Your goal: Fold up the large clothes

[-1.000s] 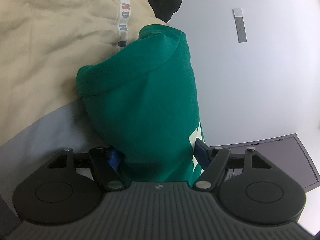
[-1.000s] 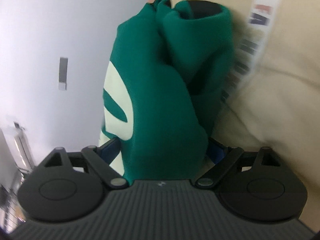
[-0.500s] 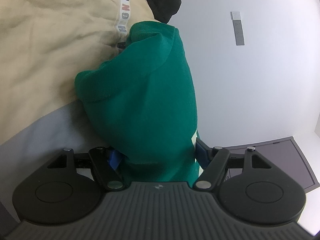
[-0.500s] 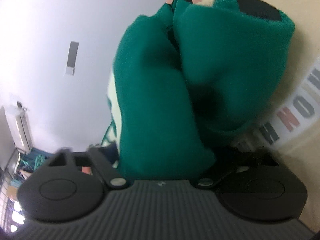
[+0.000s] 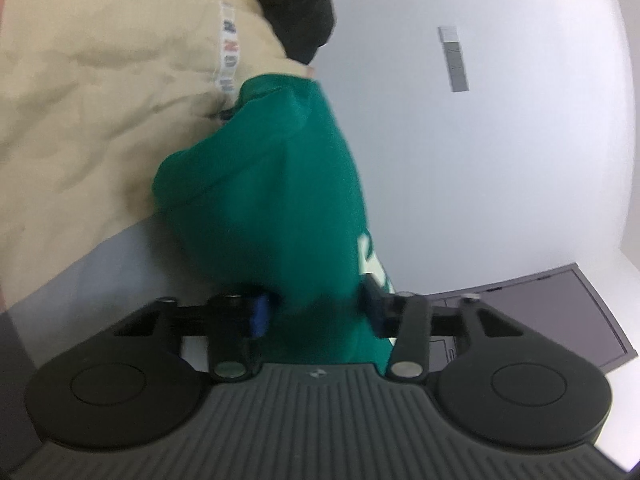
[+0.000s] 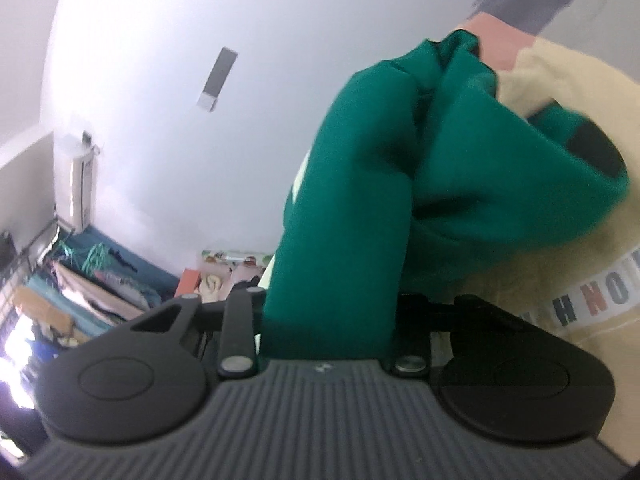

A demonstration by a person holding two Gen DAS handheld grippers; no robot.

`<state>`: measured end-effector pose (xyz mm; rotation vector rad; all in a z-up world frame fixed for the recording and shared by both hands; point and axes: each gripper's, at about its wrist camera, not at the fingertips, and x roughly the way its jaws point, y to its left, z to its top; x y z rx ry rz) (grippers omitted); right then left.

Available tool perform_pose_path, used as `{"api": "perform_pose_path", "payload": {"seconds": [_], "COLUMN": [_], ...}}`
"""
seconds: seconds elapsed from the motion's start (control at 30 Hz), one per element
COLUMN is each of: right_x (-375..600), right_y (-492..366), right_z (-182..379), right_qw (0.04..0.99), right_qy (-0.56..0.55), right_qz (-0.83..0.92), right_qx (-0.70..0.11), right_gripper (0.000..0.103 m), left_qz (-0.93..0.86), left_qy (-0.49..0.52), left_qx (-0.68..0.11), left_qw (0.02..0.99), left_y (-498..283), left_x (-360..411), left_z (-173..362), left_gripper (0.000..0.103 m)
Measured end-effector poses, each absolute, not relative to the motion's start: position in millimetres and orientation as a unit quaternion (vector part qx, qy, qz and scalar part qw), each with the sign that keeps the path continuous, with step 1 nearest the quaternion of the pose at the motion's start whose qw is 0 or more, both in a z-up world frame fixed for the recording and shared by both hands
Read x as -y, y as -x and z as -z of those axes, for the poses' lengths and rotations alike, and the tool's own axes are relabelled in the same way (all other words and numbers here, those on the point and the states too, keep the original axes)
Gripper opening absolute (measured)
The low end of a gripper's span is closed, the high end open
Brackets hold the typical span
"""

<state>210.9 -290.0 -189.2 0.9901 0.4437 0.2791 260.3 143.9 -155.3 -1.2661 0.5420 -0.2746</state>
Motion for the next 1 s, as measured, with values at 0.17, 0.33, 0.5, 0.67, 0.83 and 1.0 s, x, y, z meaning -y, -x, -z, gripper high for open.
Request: {"api": "perform_pose_path", "payload": {"seconds": [0.17, 0.33, 0.5, 0.67, 0.83, 1.0], "right_x": [298, 306, 309, 314, 314, 313], "right_y": [-207, -208, -202, -204, -212, -217], "right_z": [169, 171, 186, 189, 195, 202], "right_qw": [0.857, 0.854, 0.836, 0.832, 0.819, 0.813], "right_qy": [-0.45, -0.451, -0.485, -0.492, -0.519, -0.533], "right_qz": [-0.139, -0.124, -0.108, -0.105, -0.092, -0.082], "right_qx": [-0.207, -0.227, -0.233, -0.233, -0.225, -0.218], "right_gripper": [0.037, 0.037, 0.037, 0.037, 0.037, 0.037], "left_qz": [0.15, 0.138, 0.119, 0.115, 0.118, 0.105], "left_qy": [0.585, 0.603, 0.635, 0.647, 0.632, 0.647], "left_qx": [-0.251, -0.267, -0.276, -0.288, -0.294, -0.278], "left_qw": [0.756, 0.739, 0.712, 0.697, 0.708, 0.702], "left_y": [-249, -245, -245, -261, -283, -302], "left_x": [-144, -141, -141, -129, -117, -113], "left_z": [144, 155, 174, 192, 196, 203], "left_gripper": [0.032, 0.069, 0.094, 0.099, 0.102, 0.103]}}
